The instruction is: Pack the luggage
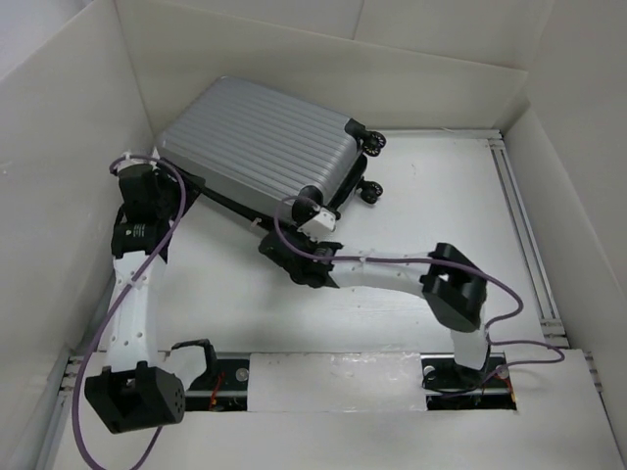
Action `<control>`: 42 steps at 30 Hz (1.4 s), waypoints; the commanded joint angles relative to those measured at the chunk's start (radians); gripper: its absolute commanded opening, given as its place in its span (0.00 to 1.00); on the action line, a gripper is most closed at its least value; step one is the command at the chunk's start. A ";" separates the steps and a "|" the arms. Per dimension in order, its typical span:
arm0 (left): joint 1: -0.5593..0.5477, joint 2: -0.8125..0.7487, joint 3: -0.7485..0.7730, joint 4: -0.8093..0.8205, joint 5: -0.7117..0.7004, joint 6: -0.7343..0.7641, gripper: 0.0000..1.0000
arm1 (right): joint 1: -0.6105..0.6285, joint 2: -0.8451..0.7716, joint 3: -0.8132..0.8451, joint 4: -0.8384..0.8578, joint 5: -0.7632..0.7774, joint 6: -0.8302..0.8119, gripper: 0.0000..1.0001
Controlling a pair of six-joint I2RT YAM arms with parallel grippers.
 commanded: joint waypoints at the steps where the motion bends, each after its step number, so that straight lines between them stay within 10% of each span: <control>1: 0.087 -0.018 -0.009 0.127 0.061 -0.008 0.55 | -0.037 -0.178 -0.175 0.024 -0.048 -0.078 0.07; 4: 0.128 -0.033 -0.021 0.182 0.087 -0.041 0.76 | -0.028 -0.407 -0.263 0.041 -0.103 -0.206 0.24; 10: 0.128 0.059 0.060 0.172 0.200 -0.162 0.80 | -0.028 -0.688 -0.302 -0.151 -0.163 -0.315 0.79; 14: 0.128 0.044 0.074 0.132 0.188 -0.143 0.80 | -0.221 -0.750 -0.368 -0.143 -0.483 -0.542 0.96; 26: 0.128 0.089 0.111 0.066 0.062 -0.180 0.81 | -0.379 -0.557 -0.317 0.002 -1.014 -1.034 1.00; 34: 0.128 0.123 0.246 -0.019 0.023 -0.114 0.81 | -0.390 -0.467 -0.233 -0.007 -0.639 -1.118 1.00; 42: 0.128 0.188 0.293 -0.039 -0.025 -0.114 0.81 | -0.401 -0.368 -0.198 0.112 -0.994 -1.198 0.96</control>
